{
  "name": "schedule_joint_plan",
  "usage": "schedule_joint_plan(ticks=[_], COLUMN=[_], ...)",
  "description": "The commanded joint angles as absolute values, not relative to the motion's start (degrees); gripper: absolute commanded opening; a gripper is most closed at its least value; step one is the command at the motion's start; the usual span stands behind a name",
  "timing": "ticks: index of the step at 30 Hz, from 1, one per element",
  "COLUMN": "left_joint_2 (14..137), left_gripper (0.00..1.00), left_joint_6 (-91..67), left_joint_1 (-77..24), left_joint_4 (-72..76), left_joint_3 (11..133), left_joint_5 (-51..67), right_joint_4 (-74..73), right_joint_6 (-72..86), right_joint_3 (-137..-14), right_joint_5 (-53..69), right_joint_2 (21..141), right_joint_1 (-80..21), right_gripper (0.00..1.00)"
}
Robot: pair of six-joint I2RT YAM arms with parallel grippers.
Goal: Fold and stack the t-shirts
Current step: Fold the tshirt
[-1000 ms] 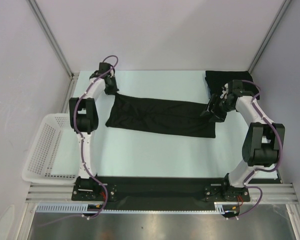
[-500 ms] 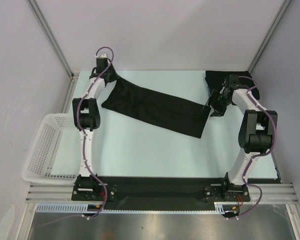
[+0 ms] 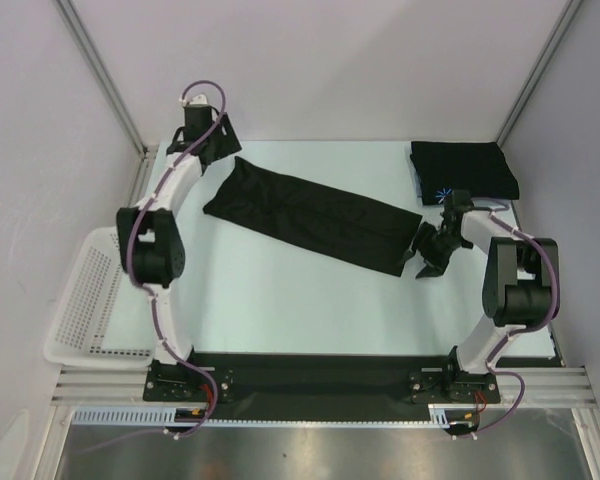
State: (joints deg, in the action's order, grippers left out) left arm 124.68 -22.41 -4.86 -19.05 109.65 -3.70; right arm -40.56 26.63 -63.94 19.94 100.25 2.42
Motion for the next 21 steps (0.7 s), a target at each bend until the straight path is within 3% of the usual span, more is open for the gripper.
schedule_joint_plan(ticks=[1, 6, 11, 21], left_joint_2=[106.76, 89.42, 71.59, 56.96], left_gripper=[0.77, 0.61, 0.53, 0.51], left_joint_6=[-21.88, -27.32, -36.36, -46.31], left_joint_1=[-6.85, -11.06, -19.59, -26.90], left_joint_4=[-21.44, -21.71, -21.71, -25.66], left_joint_3=[103.12, 79.58, 59.20, 47.03], left_joint_5=[-6.77, -2.47, -0.44, -0.44], right_joint_4=[-35.61, -26.57, -19.78, -14.33], right_joint_6=[32.24, 41.98, 50.79, 59.06], right_joint_3=[-57.23, -47.84, -41.14, -37.26], right_joint_5=[21.88, 23.82, 24.61, 17.40], right_joint_2=[94.59, 92.55, 89.48, 87.79], right_joint_1=[2.11, 2.20, 2.20, 2.81], right_gripper=[0.63, 0.58, 0.57, 0.59])
